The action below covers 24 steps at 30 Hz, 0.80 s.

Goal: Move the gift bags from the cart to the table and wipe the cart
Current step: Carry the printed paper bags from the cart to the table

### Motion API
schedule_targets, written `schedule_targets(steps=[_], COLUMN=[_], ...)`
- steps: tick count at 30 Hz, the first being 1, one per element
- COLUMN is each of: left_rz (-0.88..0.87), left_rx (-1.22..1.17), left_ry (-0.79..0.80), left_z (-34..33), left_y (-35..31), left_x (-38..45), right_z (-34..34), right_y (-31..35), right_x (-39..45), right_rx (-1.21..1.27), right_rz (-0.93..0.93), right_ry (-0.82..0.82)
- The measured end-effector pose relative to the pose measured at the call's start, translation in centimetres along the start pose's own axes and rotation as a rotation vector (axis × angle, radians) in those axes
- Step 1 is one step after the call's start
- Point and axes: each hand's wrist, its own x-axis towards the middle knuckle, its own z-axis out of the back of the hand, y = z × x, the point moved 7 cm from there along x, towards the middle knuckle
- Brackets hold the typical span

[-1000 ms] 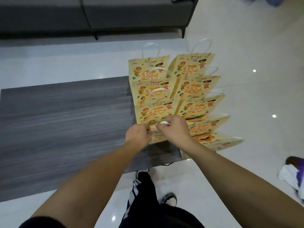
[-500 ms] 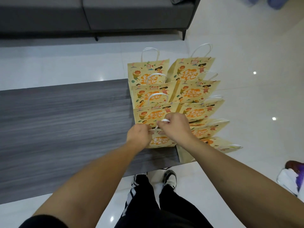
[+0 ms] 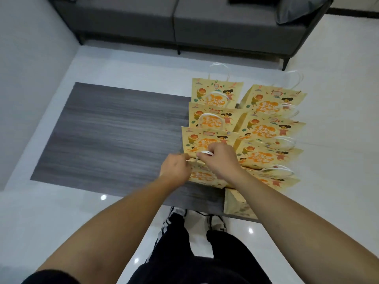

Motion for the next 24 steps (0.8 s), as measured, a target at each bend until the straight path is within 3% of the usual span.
schedule_targets(steps=[3,8,16,19,24], left_rz=[0.069,0.220,0.370,0.465,0.686], left_rx=[-0.051,-0.093,-0.164,-0.202,-0.317], left_ry=[-0.115,-0.158,-0.221,-0.300,-0.453], left_z=[0.3,-0.6,-0.6,-0.7,-2.8], left_y=[-0.1,0.6,3.4,6.7,13.4], left_x=[-3.0,-7.6,-15.5,-20.9,-33.5], right_z=[-0.3,-0.7,-2.3,-5.1,-13.6], right_y=[-0.4,-0.8,5.8,10.2,15.3], right_x=[-0.8,-2.8,-7.0,-10.6,-20.0], right_rx=[0.047,0.033,-0.267,-0.408,-0.475], right_rz=[0.102,0.205,0.457,0.645,0.854], right_ry=[0.030,0.075,0.068,0.078,0.253])
